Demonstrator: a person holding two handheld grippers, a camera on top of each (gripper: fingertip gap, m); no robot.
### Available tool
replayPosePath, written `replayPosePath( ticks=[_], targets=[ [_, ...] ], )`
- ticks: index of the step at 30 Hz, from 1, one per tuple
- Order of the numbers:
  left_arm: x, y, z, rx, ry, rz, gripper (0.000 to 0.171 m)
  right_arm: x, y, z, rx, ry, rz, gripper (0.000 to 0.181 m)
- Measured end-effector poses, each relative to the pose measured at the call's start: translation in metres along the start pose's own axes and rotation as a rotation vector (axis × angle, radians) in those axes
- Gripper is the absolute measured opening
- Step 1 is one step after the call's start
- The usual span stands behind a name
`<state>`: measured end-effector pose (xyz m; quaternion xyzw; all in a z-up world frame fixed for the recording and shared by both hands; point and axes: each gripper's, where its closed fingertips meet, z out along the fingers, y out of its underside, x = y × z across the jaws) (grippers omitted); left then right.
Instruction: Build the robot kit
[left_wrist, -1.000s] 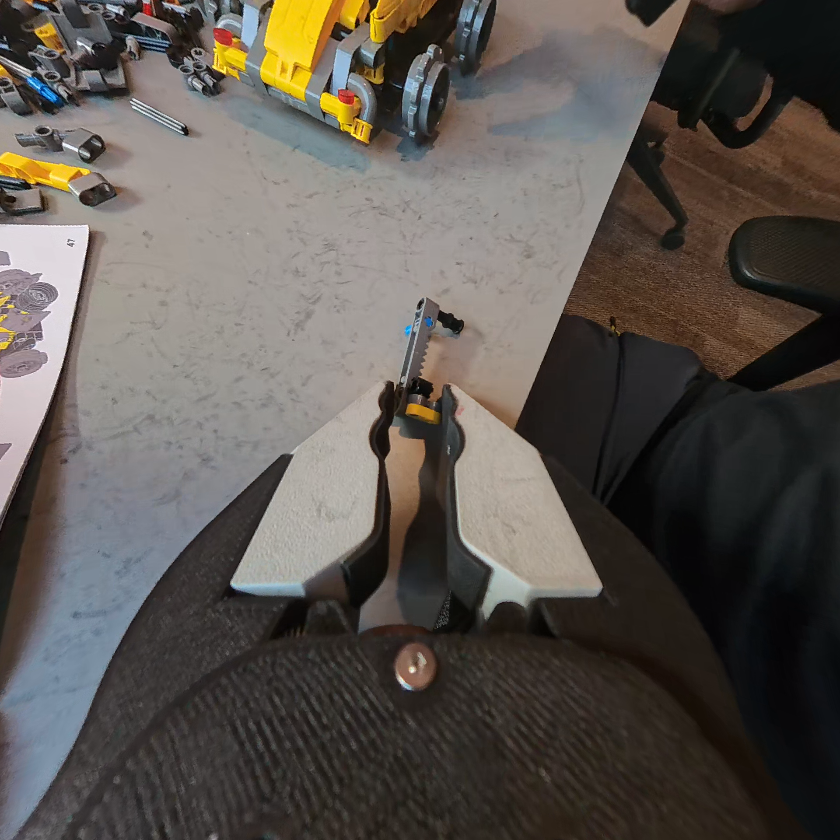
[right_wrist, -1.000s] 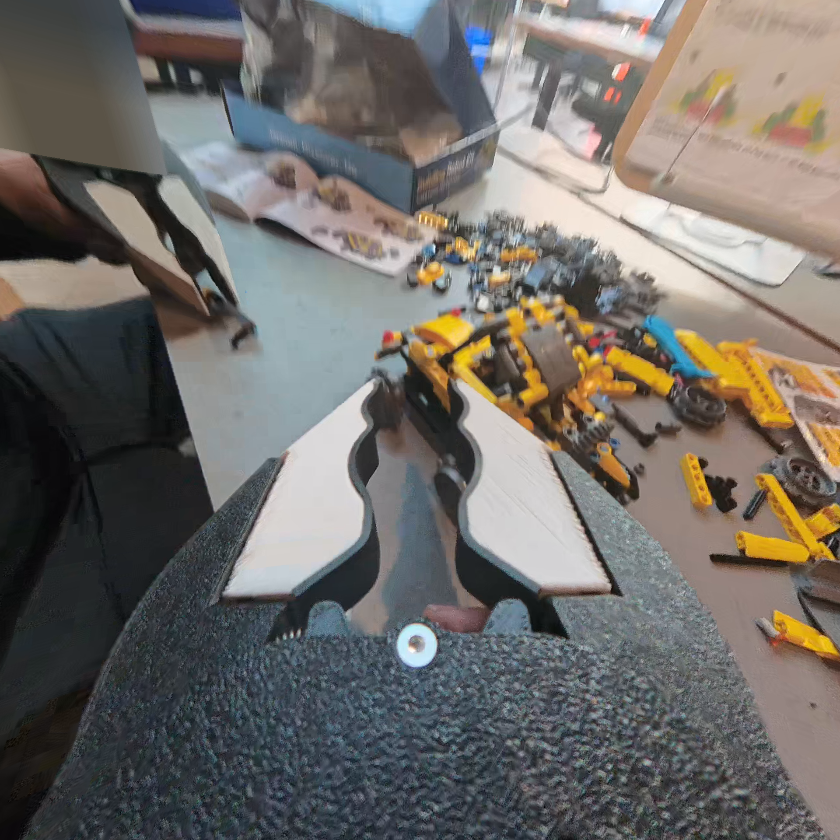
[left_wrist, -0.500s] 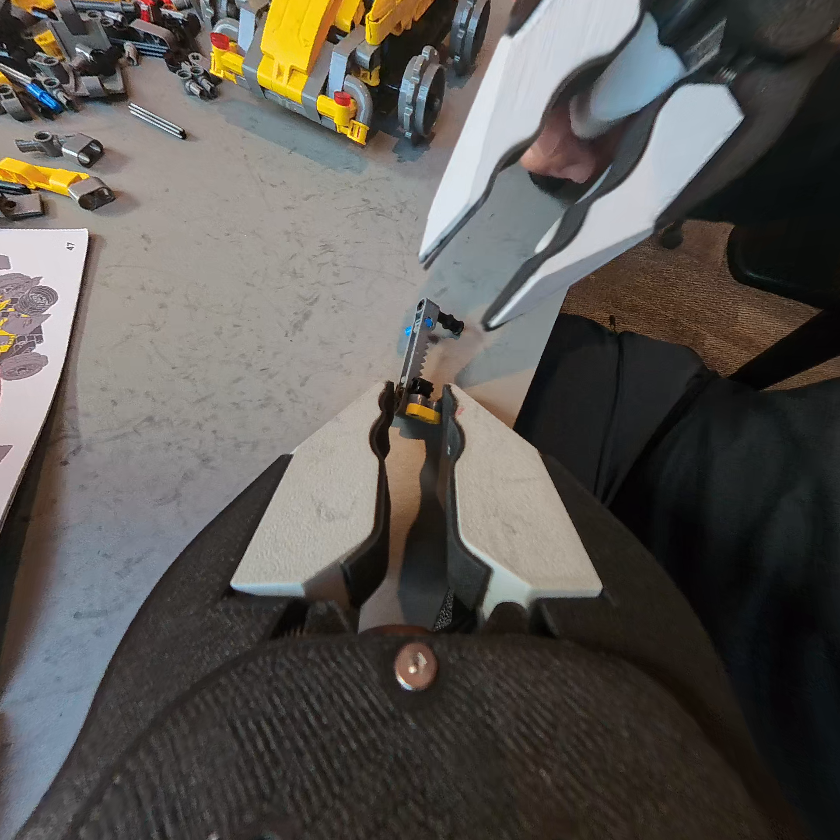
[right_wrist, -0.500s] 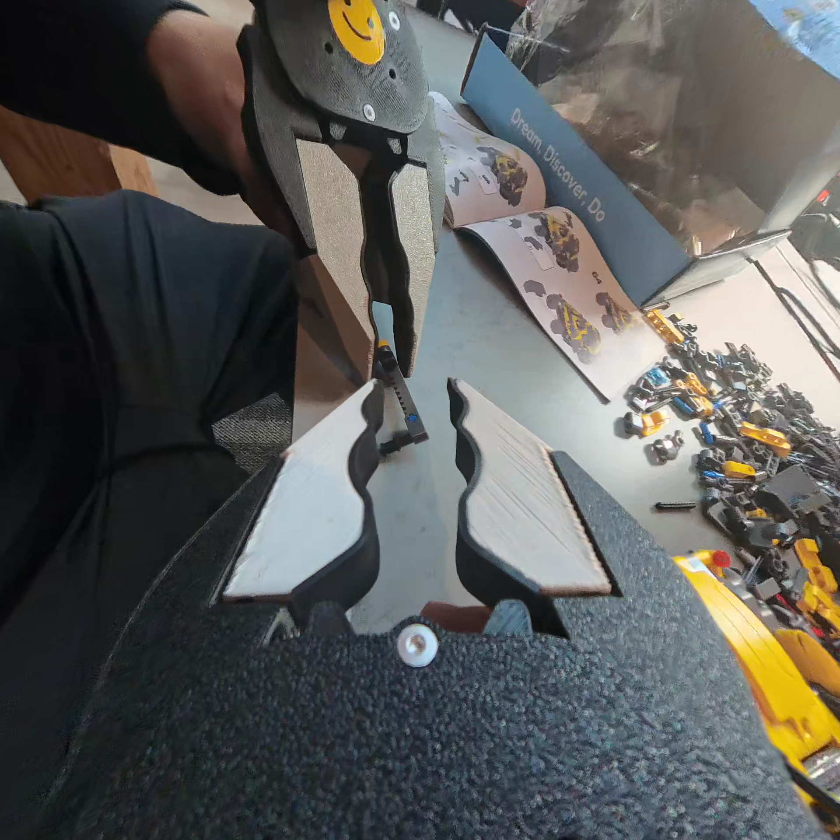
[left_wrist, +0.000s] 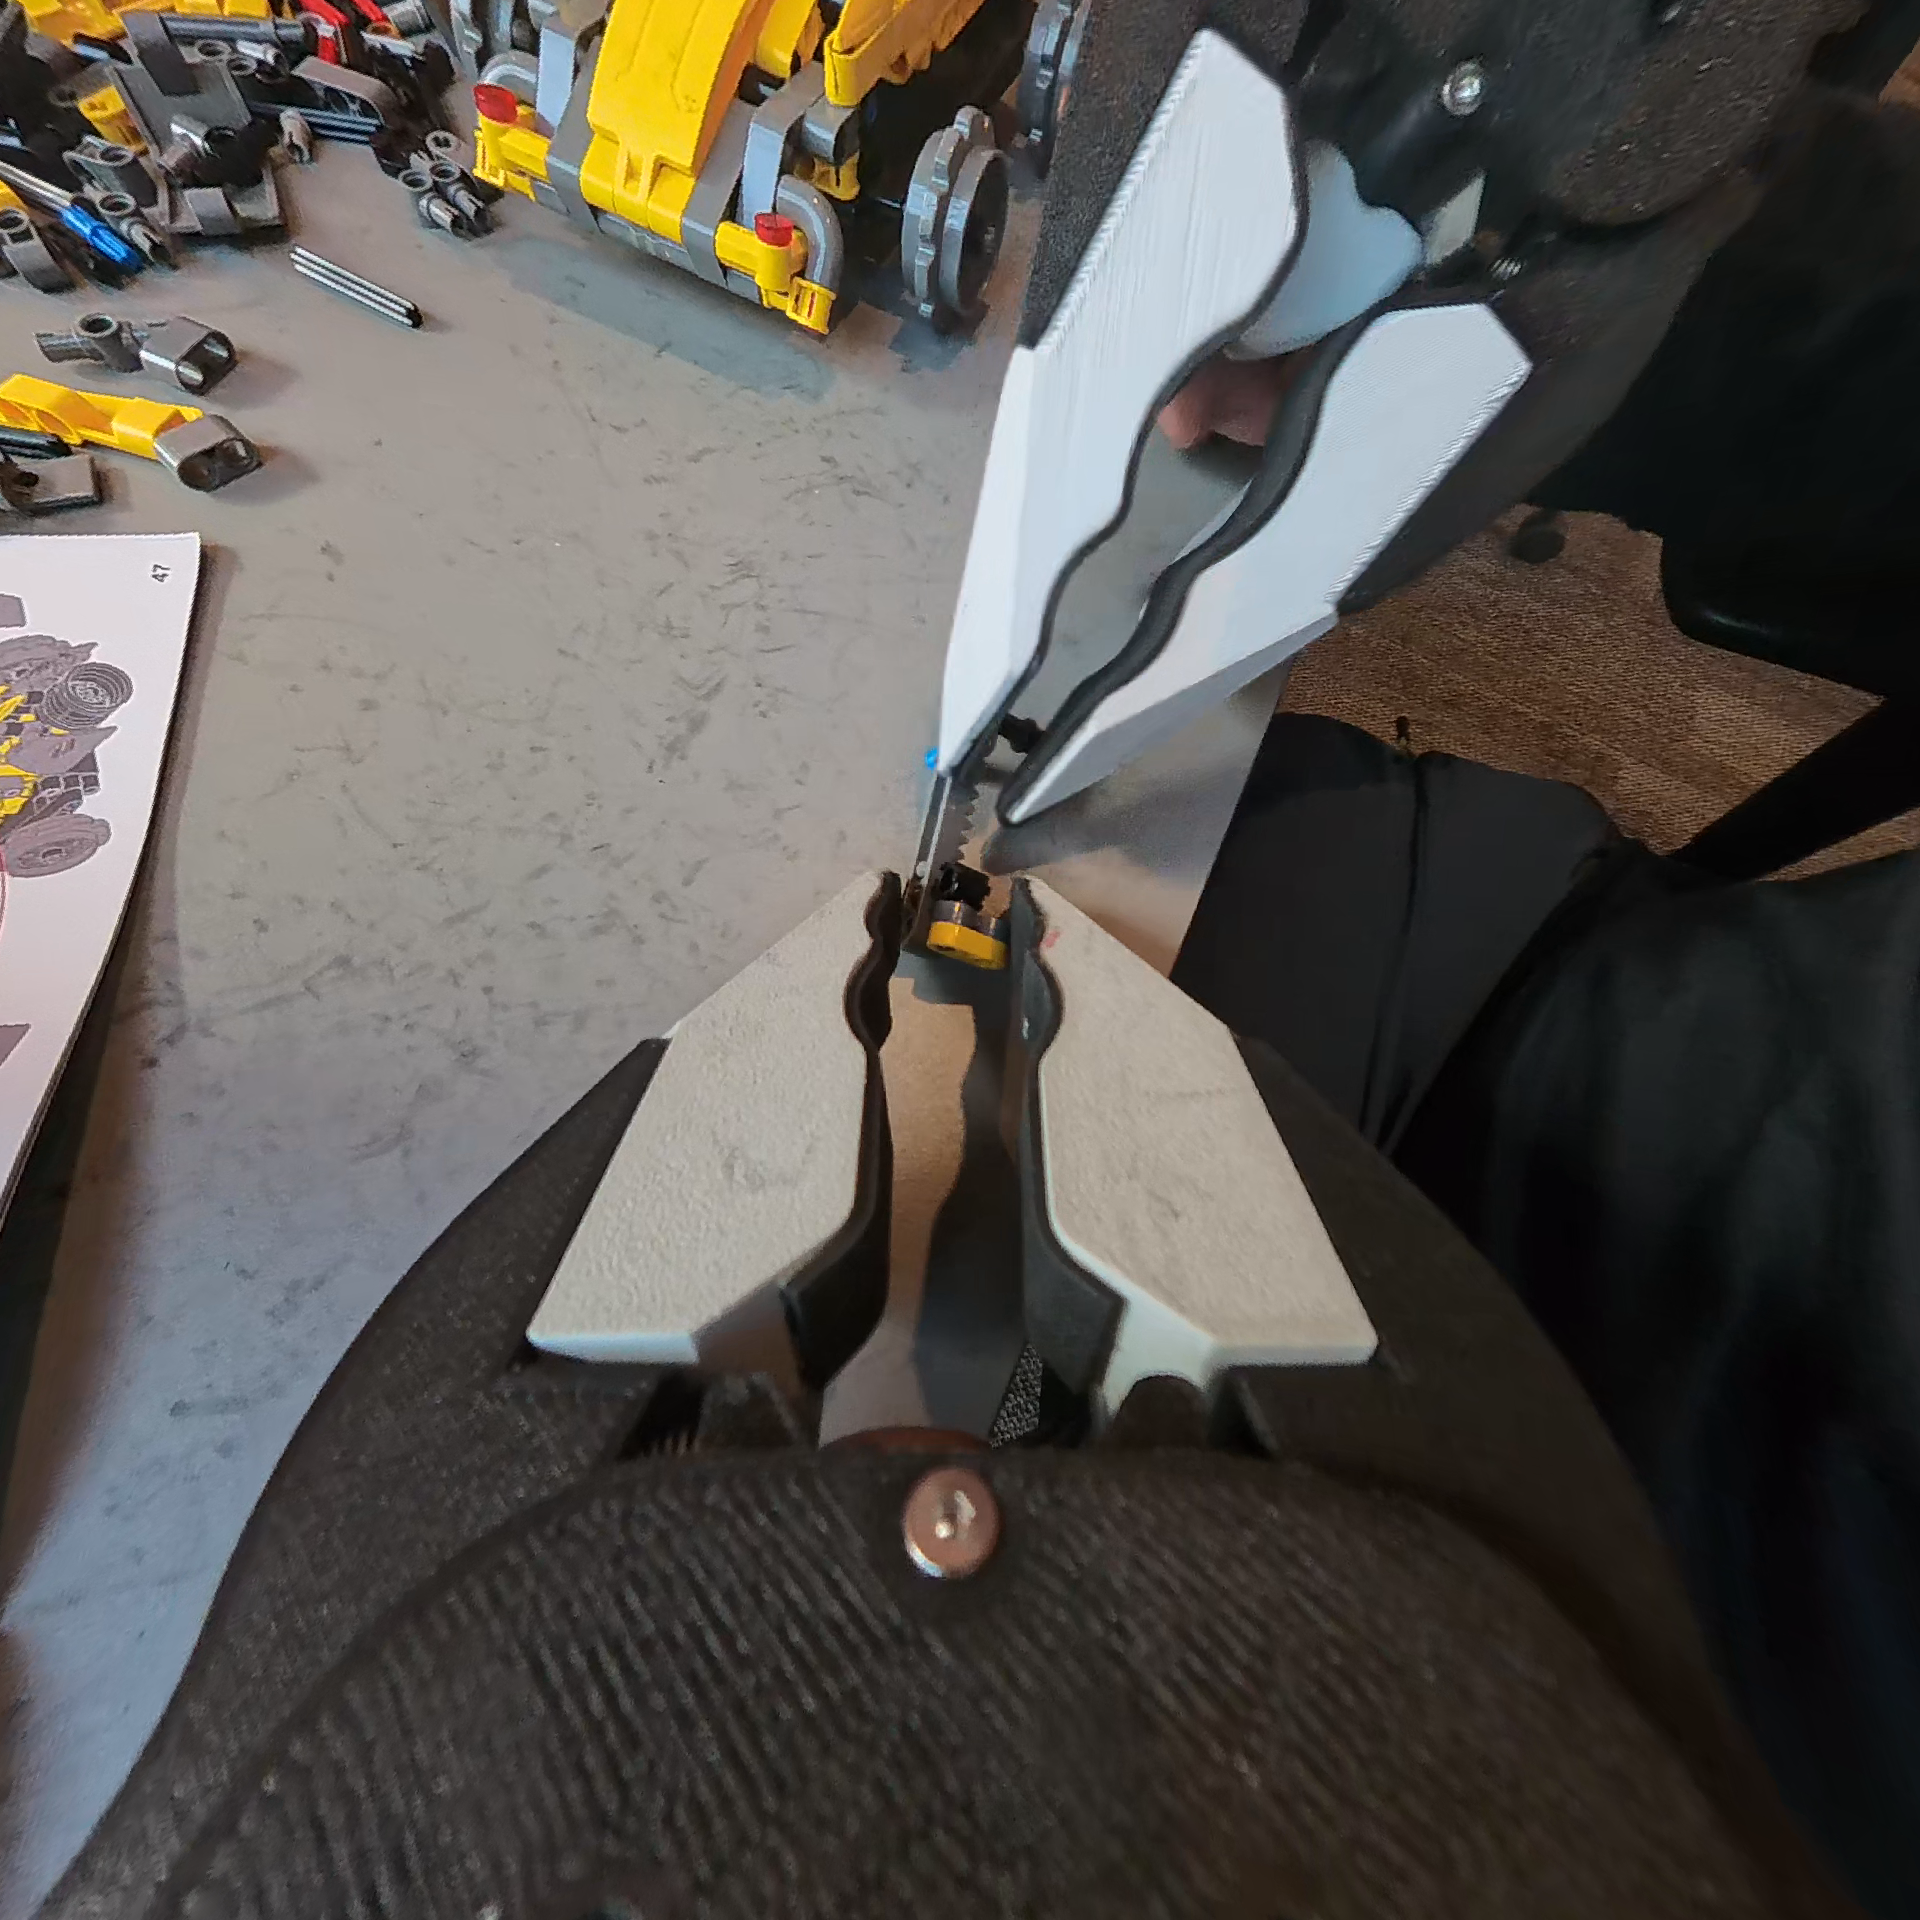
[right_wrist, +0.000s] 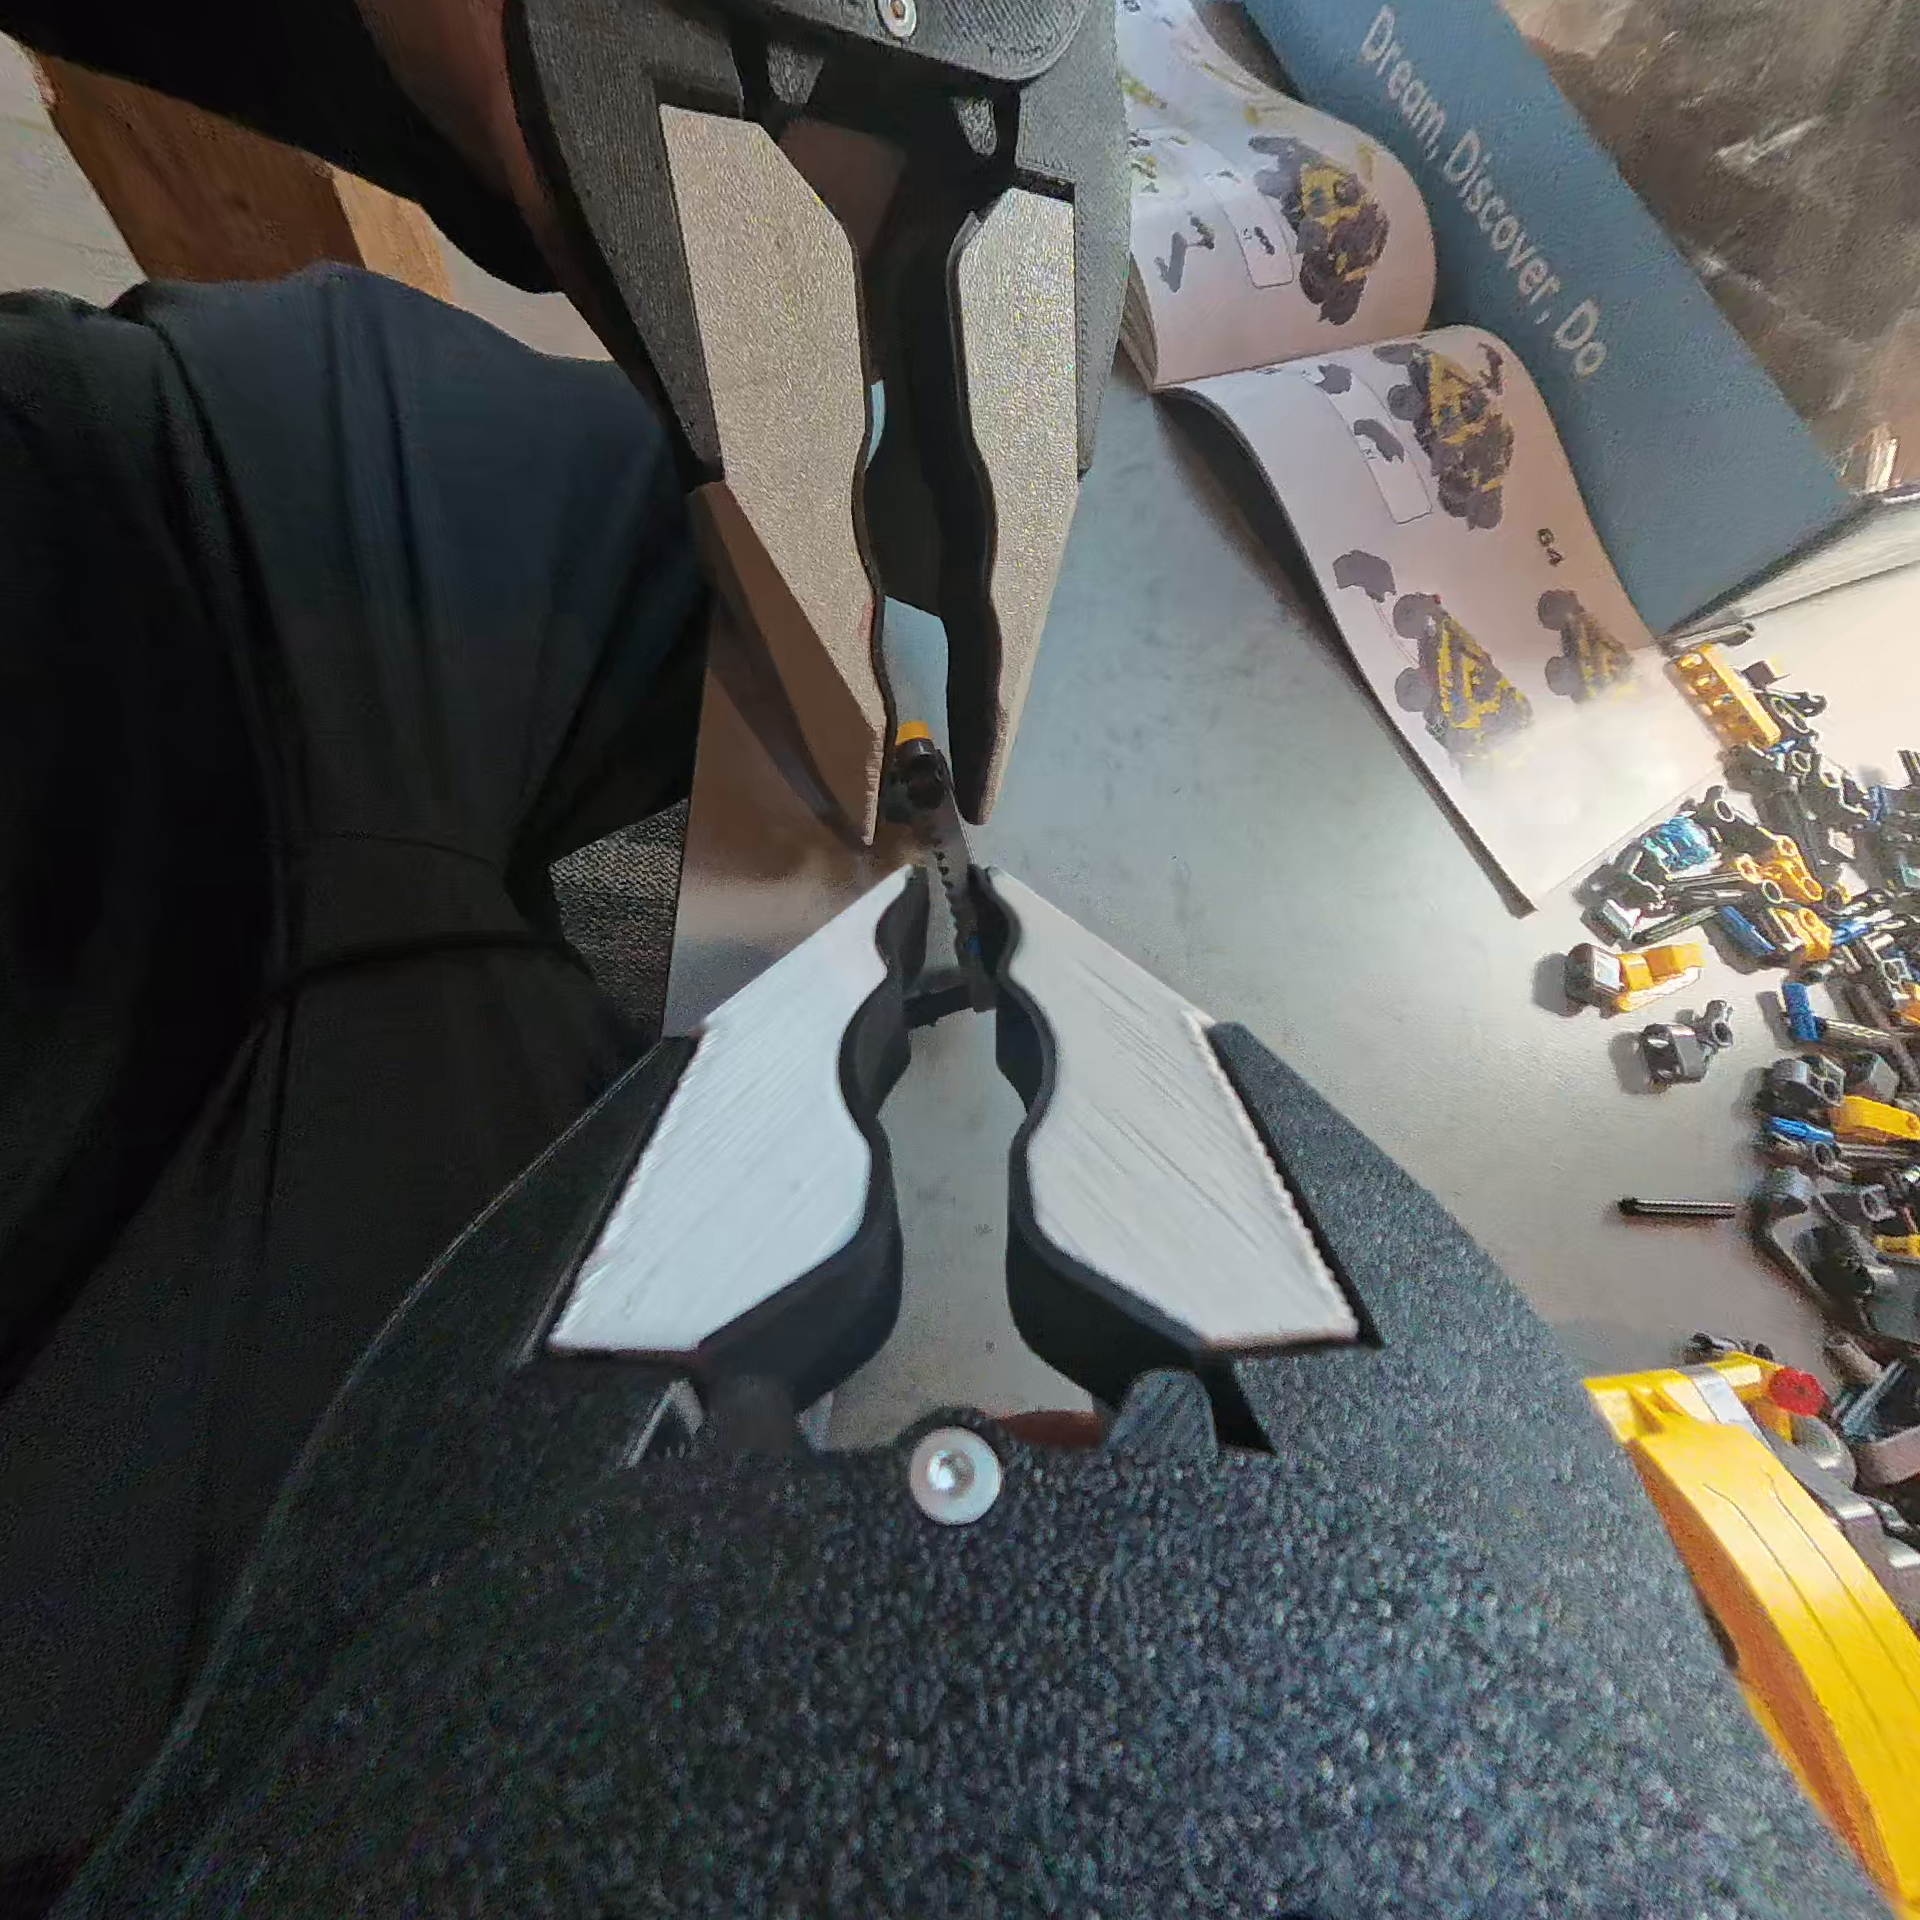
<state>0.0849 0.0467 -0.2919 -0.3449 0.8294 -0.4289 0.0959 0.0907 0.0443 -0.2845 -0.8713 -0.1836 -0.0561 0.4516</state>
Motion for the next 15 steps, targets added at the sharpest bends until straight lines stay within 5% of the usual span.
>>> replayPosePath(
  ticks=[15],
  targets=[
    [0.0030,-0.0002,-0.0005,0.006,0.024,0.000,0.018,0.0053,0.0002,0.0005,-0.001,0.008,0.040,0.000]
  ],
)
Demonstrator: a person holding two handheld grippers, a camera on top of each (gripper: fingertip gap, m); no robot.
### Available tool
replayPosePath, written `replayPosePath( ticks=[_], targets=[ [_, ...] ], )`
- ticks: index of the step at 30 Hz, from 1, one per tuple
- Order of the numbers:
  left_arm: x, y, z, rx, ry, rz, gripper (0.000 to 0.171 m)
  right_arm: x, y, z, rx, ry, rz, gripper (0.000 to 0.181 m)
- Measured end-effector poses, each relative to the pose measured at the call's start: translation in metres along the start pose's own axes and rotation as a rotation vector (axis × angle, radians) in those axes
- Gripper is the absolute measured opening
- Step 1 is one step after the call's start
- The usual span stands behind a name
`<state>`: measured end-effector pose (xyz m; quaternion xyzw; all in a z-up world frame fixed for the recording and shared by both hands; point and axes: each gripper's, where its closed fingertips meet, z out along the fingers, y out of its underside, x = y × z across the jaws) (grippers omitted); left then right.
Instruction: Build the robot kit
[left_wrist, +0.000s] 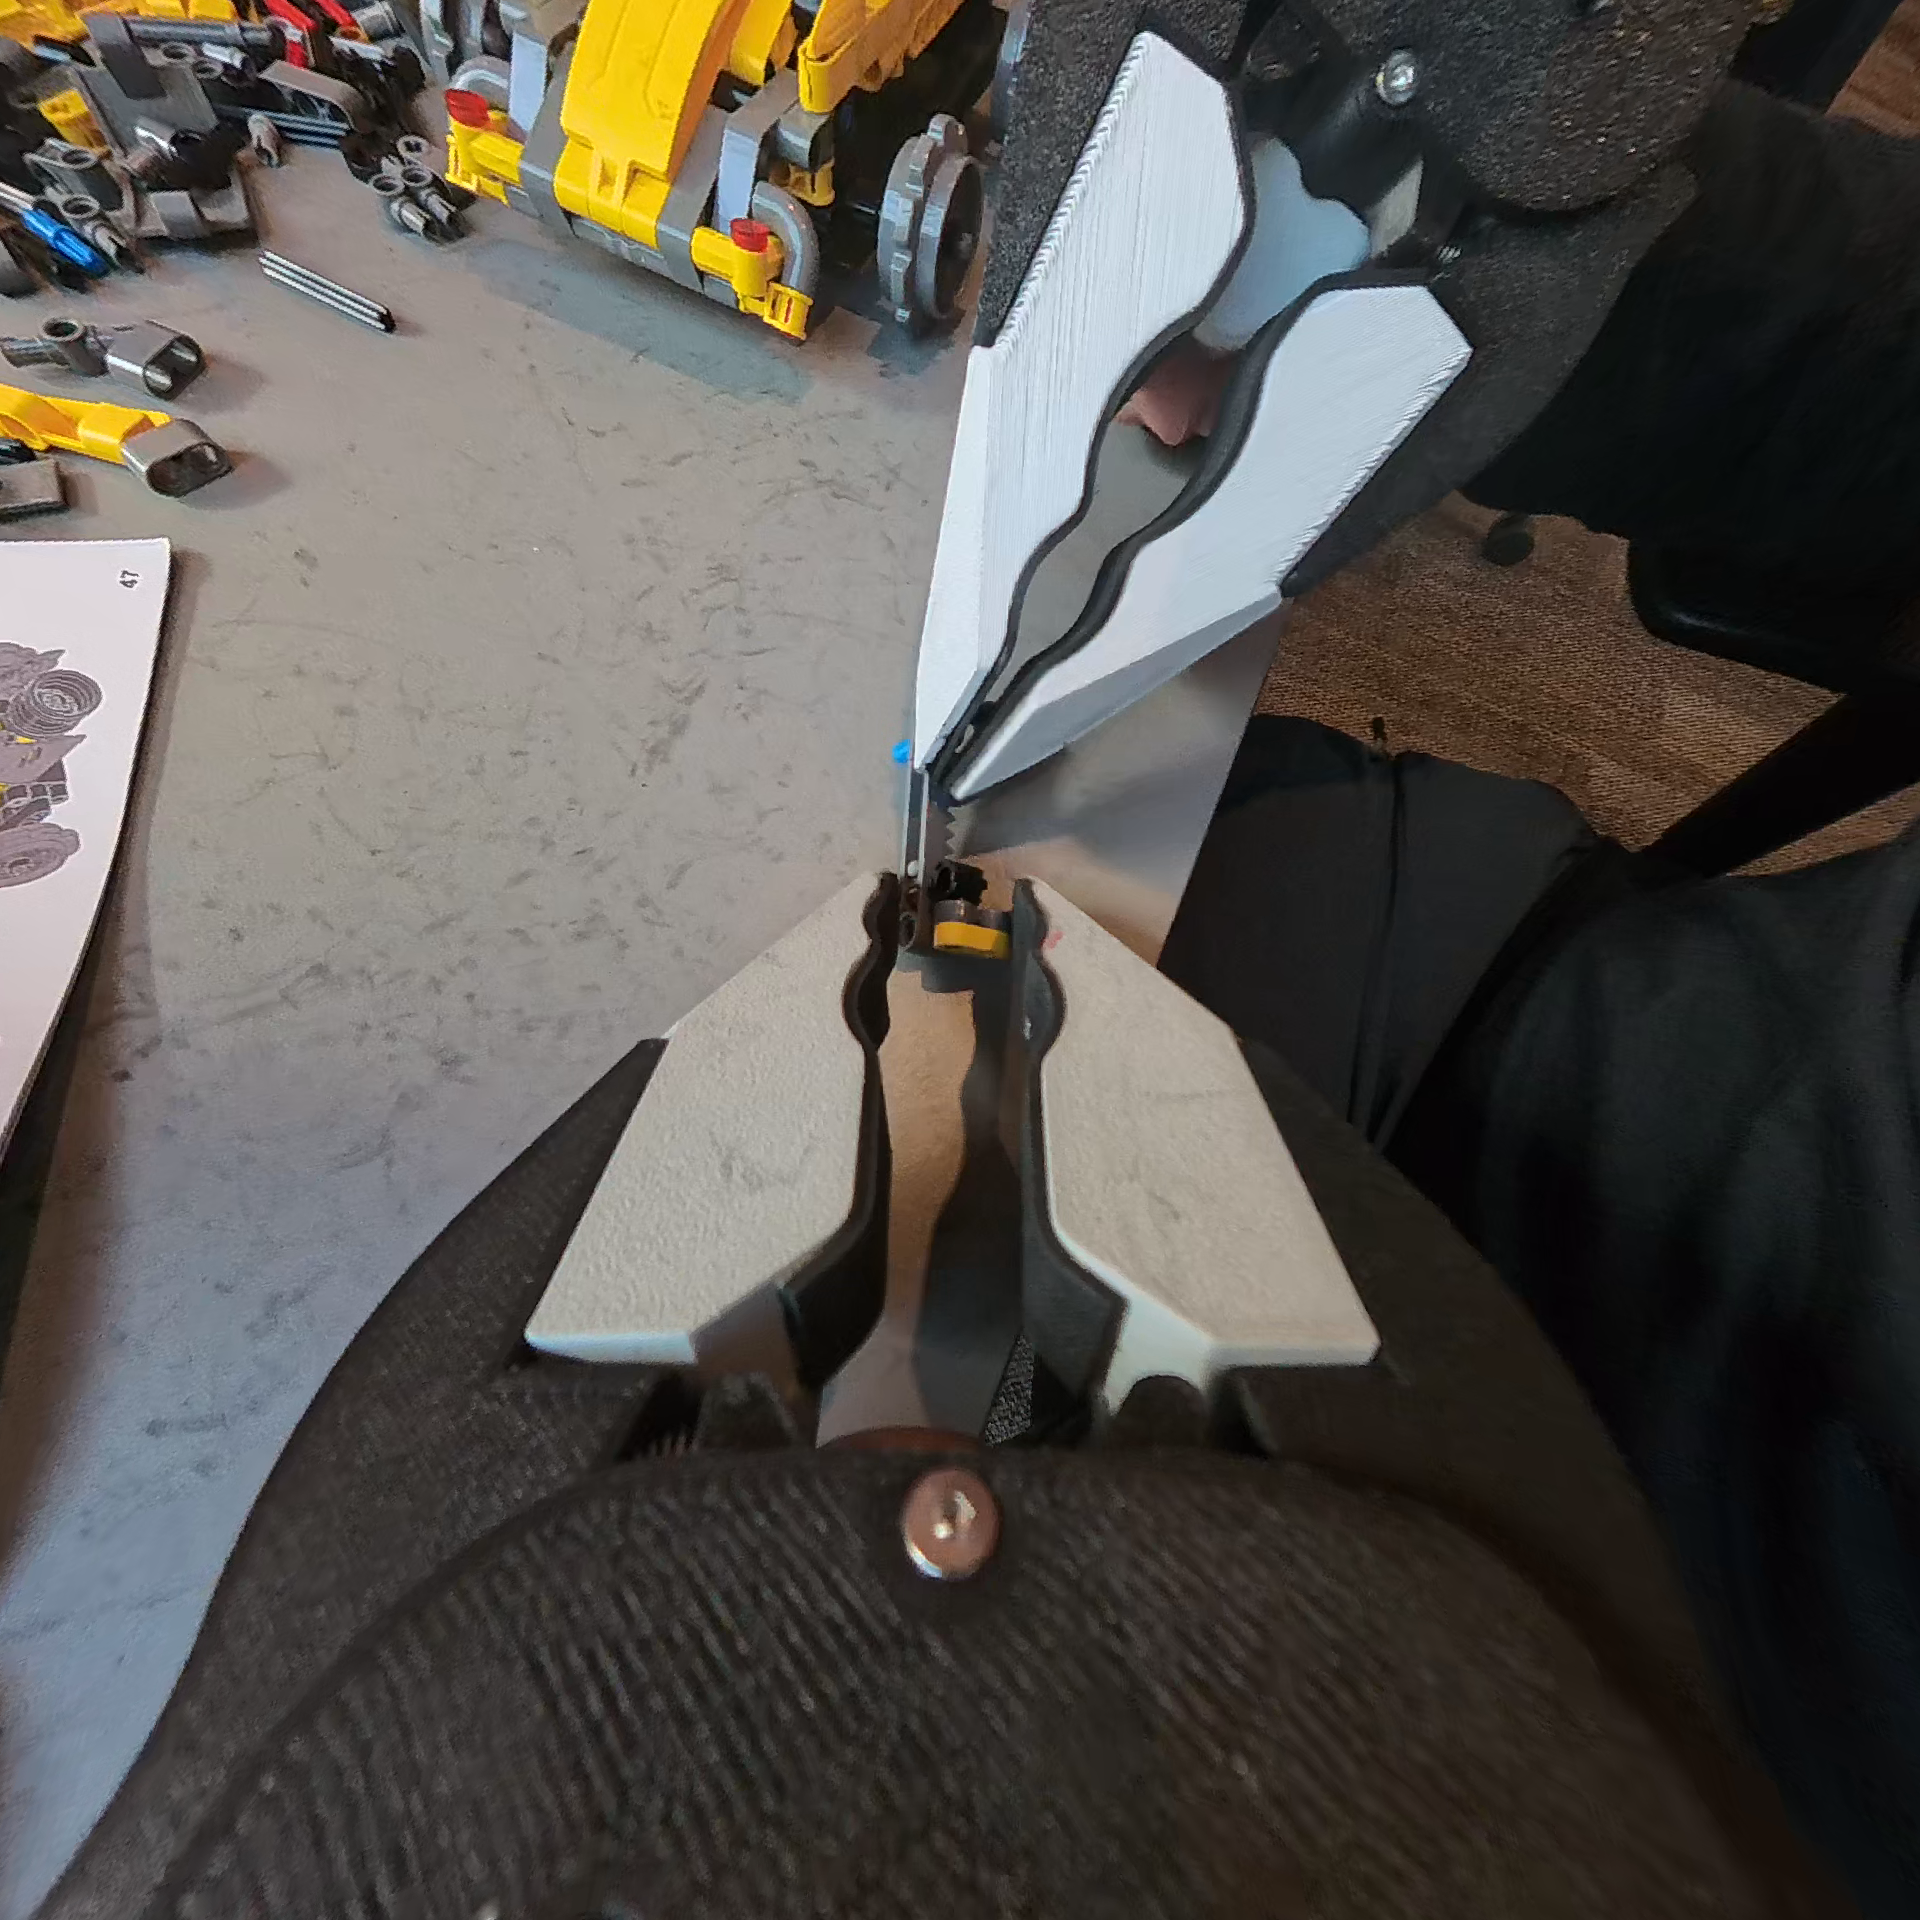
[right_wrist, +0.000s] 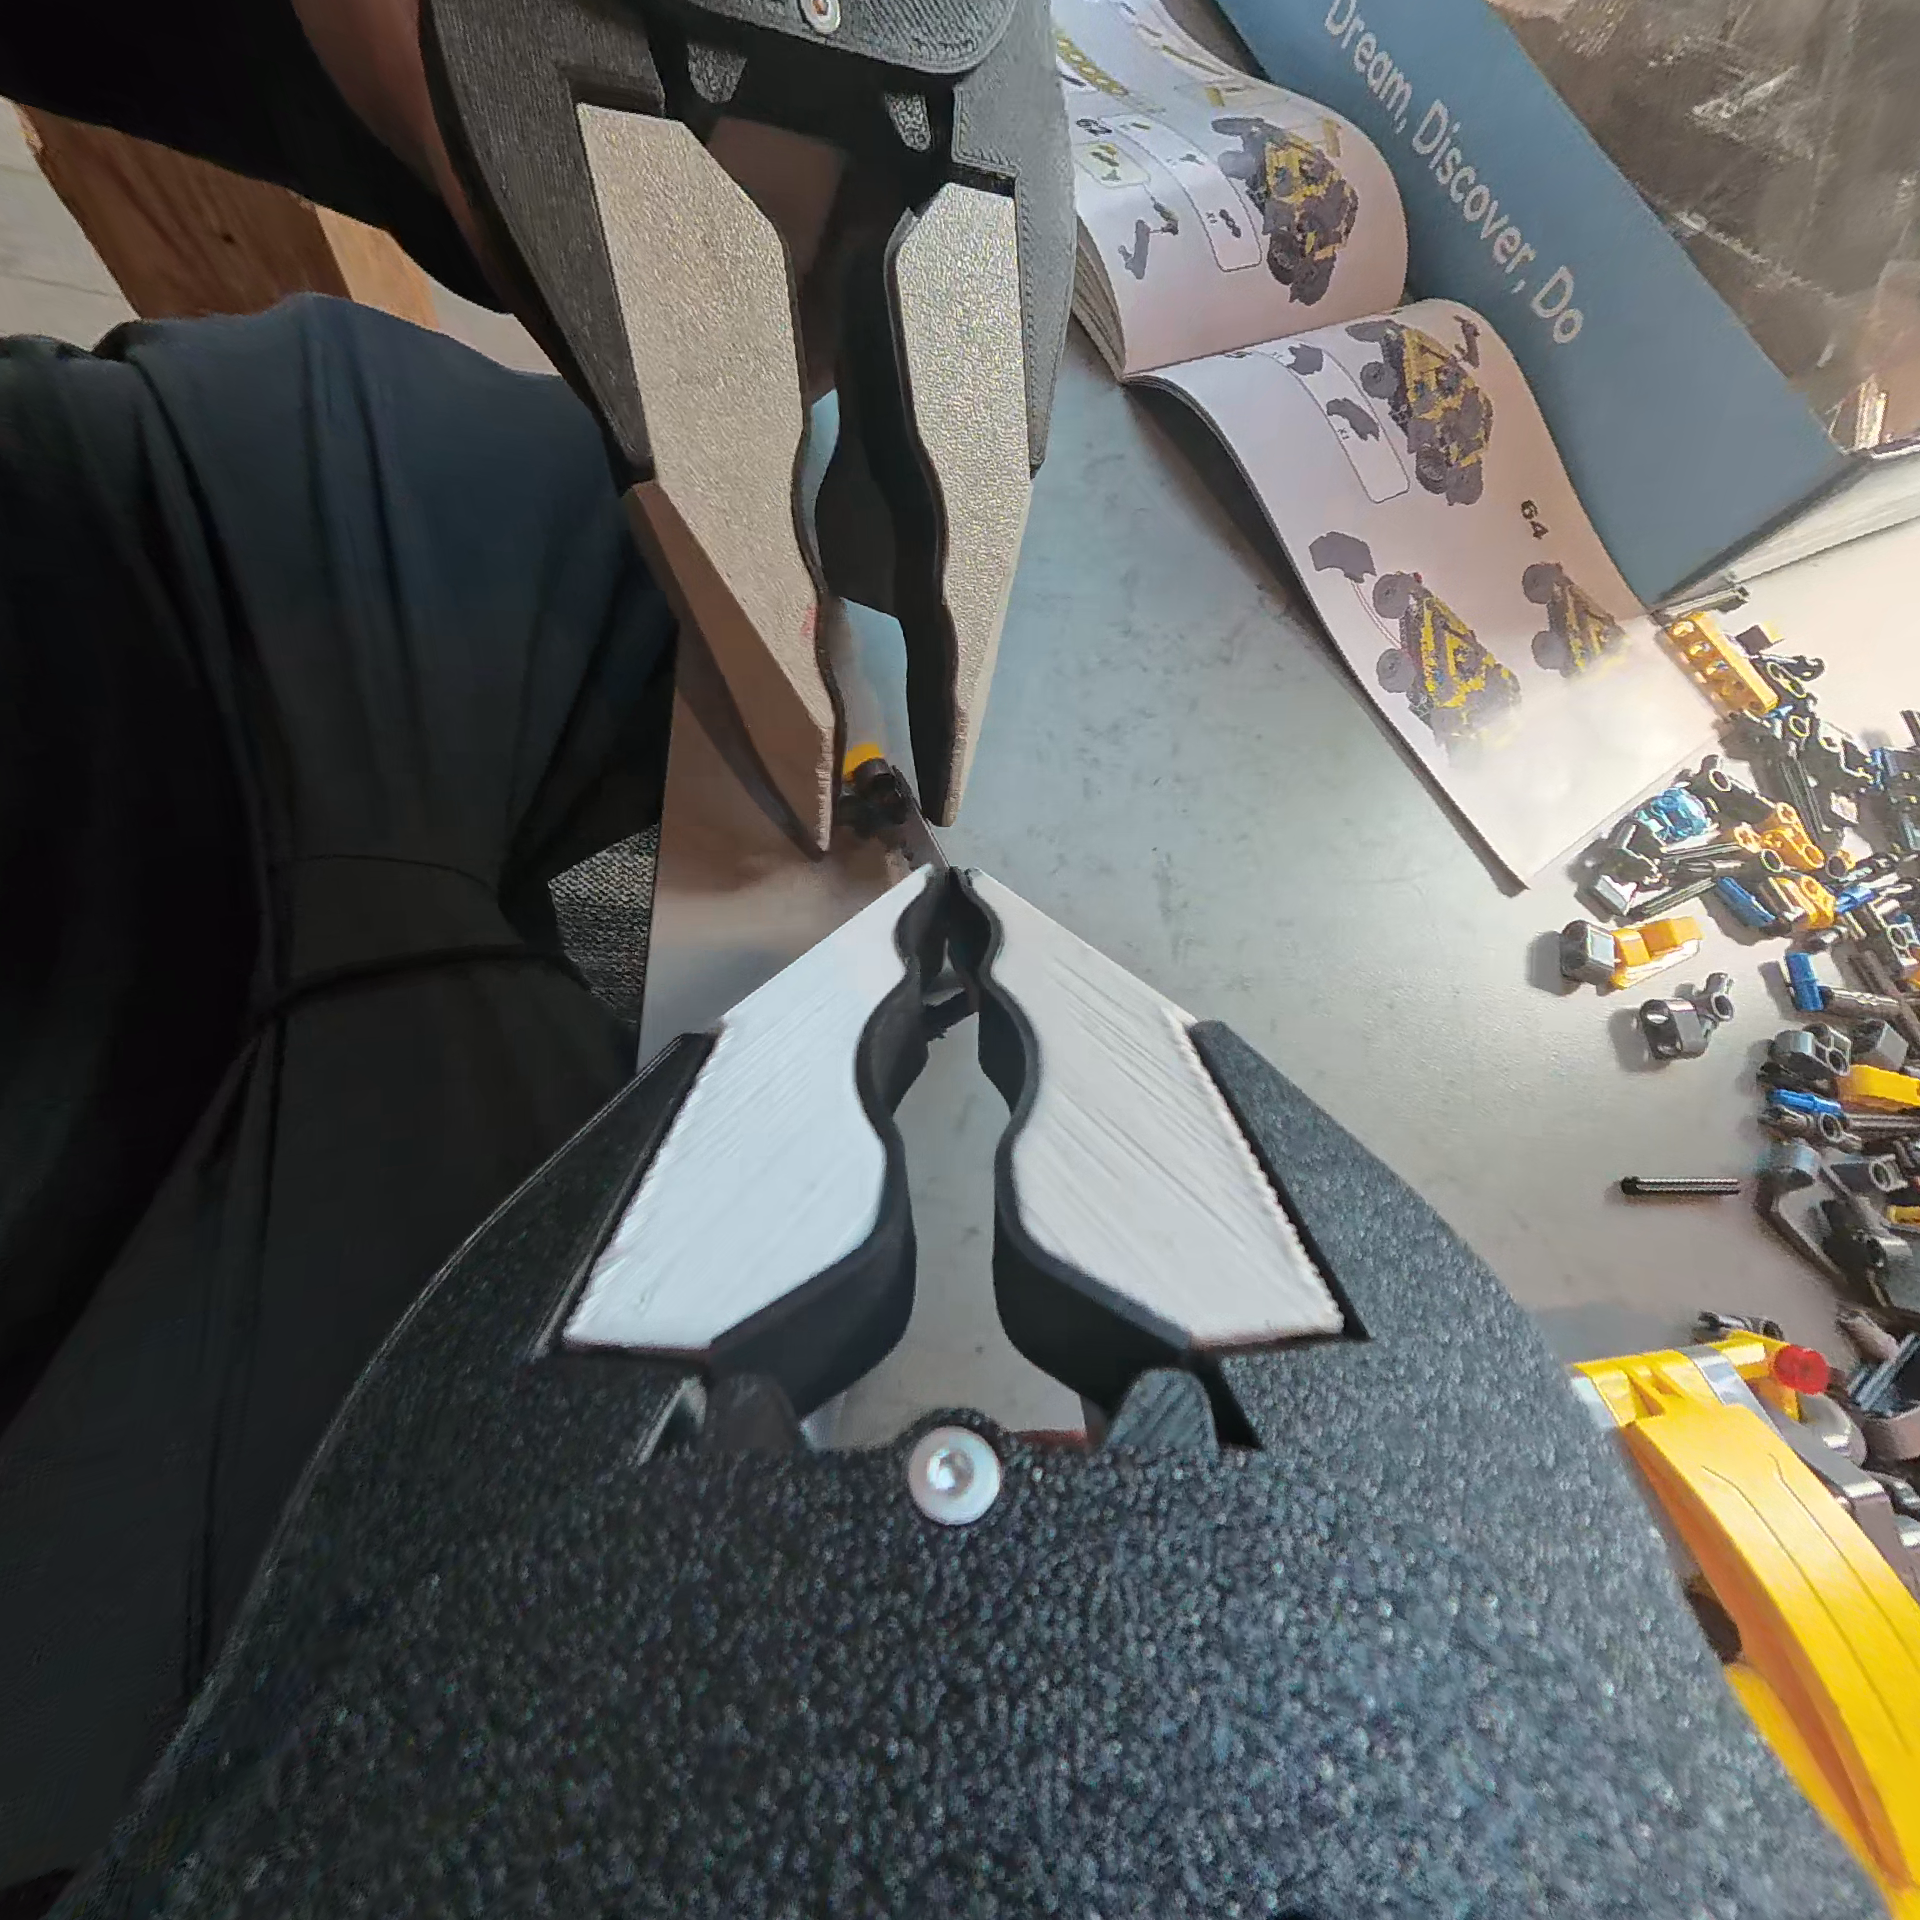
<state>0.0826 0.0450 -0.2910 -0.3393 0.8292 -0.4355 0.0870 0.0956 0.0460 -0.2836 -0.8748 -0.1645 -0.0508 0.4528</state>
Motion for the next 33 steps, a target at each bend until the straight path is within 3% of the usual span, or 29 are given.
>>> replayPosePath(
  ticks=[9,19,24,29,33],
  targets=[
    [0.001,0.002,-0.004,0.009,-0.019,0.057,0.034,0.013,0.001,0.000,-0.003,0.047,0.067,0.000],
    [-0.003,0.008,-0.008,-0.035,-0.041,0.116,0.035,0.017,-0.001,-0.002,0.018,0.033,0.114,0.000],
    [-0.003,0.010,-0.005,-0.054,-0.053,0.127,0.036,0.011,-0.007,-0.006,0.059,-0.029,0.132,0.024],
    [0.000,0.006,0.001,-0.051,-0.077,0.137,0.026,0.009,0.004,0.004,-0.035,-0.022,0.118,0.025],
    [-0.004,0.005,0.001,-0.060,-0.094,0.119,0.024,0.007,0.007,0.006,-0.062,-0.019,0.100,0.010]
  ],
)
